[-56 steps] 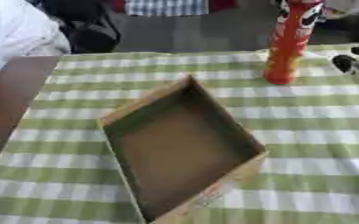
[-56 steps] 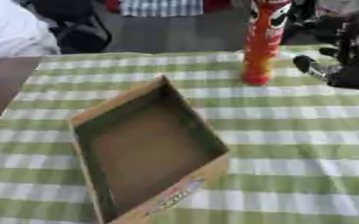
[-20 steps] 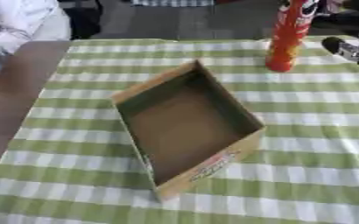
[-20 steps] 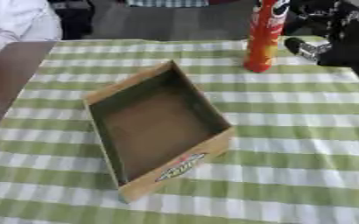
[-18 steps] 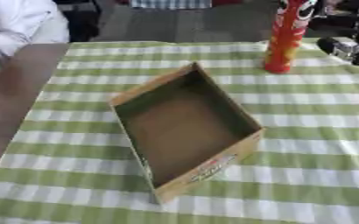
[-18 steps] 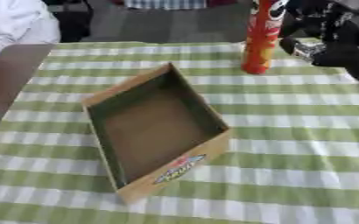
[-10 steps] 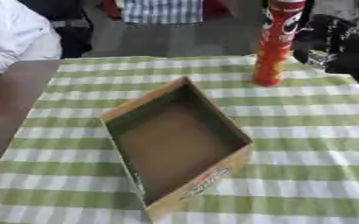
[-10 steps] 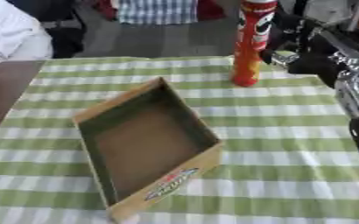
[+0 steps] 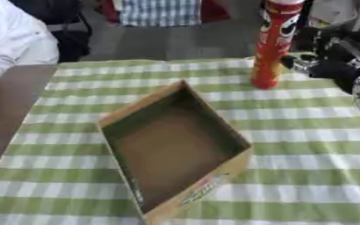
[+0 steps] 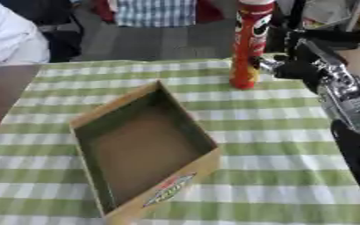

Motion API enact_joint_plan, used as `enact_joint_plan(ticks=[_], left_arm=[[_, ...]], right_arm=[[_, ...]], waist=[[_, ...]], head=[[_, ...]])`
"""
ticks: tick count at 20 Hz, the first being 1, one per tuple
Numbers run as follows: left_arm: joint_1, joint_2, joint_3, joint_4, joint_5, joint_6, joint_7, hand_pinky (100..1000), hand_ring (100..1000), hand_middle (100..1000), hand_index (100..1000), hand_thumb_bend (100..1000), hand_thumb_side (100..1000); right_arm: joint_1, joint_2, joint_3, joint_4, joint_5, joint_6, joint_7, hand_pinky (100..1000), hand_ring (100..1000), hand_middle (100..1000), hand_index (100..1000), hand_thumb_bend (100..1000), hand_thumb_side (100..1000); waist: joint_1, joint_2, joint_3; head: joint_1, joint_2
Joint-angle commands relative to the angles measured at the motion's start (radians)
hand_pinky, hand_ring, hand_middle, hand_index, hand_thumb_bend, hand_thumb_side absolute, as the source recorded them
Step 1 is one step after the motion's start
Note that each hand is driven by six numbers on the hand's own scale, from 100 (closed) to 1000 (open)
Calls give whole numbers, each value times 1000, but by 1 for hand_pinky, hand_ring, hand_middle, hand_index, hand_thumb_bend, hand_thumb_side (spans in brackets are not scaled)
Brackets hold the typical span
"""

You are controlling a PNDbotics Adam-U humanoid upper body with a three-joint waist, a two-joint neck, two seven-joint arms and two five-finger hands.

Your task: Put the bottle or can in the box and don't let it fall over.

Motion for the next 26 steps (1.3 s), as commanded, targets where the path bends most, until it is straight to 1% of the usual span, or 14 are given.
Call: enact_joint_plan(ticks=[1,2,3,14,17,26], left_arm=[[-14,18,6,-19,5,-3,1,723,801,772,822,600,648],[-14,17,6,-19,6,-2,1,723,801,772,822,600,648],[-14,16,6,-19,7,-2,1,723,801,774,822,600,649],[-16,4,2,-27,14,-2,-3,721,800,775,820,597,653],[-15,1,1,-30,15,-3,-4,720,800,774,819,595,656],[-15,-1,0,-40,15,-2,-4,719,800,774,818,592,659]], right_arm=[[-30,-10,-8,10,-8,-3,-2,983,983,975,970,446,155],[-33,-8,-8,12,-6,-4,-1,983,984,976,970,429,152],[-38,-6,-8,14,-3,-4,-2,983,985,976,970,447,154],[-95,-1,-20,58,49,-18,-32,979,983,976,968,459,148],[-109,2,-23,69,54,-23,-41,980,994,978,969,461,149],[-130,2,-38,88,83,-18,-93,980,995,979,970,467,148]], waist=[[1,-12,5],[2,-10,6],[2,-8,7],[7,20,17],[9,28,19],[8,46,19]], head=[[-1,0],[-1,1],[-2,0],[-21,-26],[-27,-36],[-35,-57]])
